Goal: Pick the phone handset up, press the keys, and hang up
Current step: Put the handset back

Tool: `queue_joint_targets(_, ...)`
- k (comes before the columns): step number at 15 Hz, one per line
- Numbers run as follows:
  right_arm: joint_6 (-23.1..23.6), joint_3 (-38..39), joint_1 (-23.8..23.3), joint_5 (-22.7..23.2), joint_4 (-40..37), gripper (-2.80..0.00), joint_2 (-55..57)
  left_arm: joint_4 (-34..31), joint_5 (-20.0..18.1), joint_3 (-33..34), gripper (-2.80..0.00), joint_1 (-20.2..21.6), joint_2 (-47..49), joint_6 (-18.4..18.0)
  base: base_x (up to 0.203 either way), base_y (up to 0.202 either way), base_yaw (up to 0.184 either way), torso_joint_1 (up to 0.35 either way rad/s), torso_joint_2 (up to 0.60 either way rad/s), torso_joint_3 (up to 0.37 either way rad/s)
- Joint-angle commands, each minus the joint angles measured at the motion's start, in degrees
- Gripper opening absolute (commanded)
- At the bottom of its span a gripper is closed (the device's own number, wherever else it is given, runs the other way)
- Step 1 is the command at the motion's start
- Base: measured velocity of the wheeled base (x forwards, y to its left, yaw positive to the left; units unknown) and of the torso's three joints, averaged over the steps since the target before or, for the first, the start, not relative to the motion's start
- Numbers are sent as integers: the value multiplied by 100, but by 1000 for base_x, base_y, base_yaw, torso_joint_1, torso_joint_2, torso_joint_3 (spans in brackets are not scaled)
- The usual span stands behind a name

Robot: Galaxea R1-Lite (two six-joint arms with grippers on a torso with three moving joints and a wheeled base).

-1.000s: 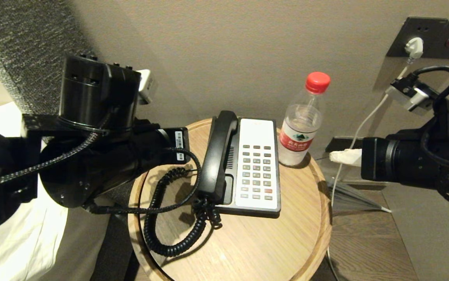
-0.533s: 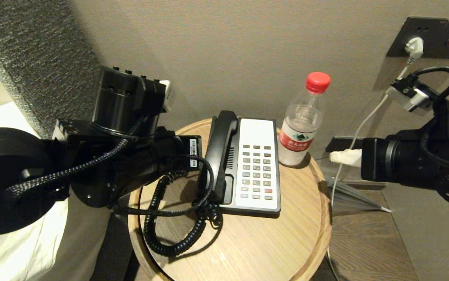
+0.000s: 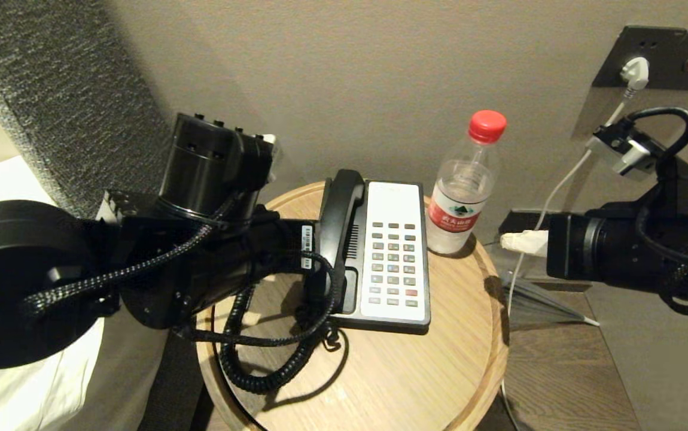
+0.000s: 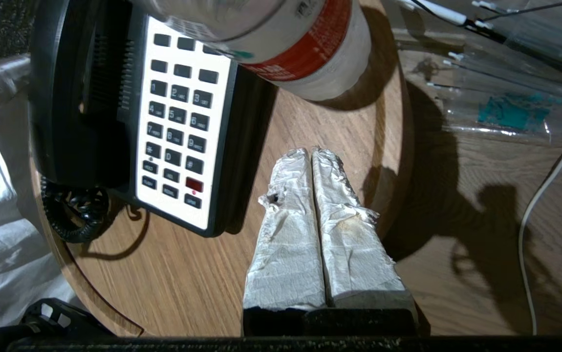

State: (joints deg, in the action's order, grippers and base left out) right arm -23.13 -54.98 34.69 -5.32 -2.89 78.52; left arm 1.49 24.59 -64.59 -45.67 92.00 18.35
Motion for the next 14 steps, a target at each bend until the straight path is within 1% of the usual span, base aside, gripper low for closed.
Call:
queue_joint_targets(1, -17, 31, 2, -5, 42, -280, 41, 9, 19, -114, -280, -39, 117, 26, 0, 0, 0, 0, 0, 0)
queue_joint_targets(5, -17, 152, 2, -5, 140, -280, 41, 9, 19, -212, -280, -74, 209, 53, 0, 0, 0, 0, 0, 0)
queue_joint_targets(7, -17, 181, 2, -5, 140, -280, 37, 9, 10, -263, -280, -100, 273, 182, 0, 0, 0, 0, 0, 0)
queue_joint_targets(14, -17, 244, 2, -5, 152, -280, 41, -105, 18, -381, -280, -153, 338, 240, 0, 0, 0, 0, 0, 0)
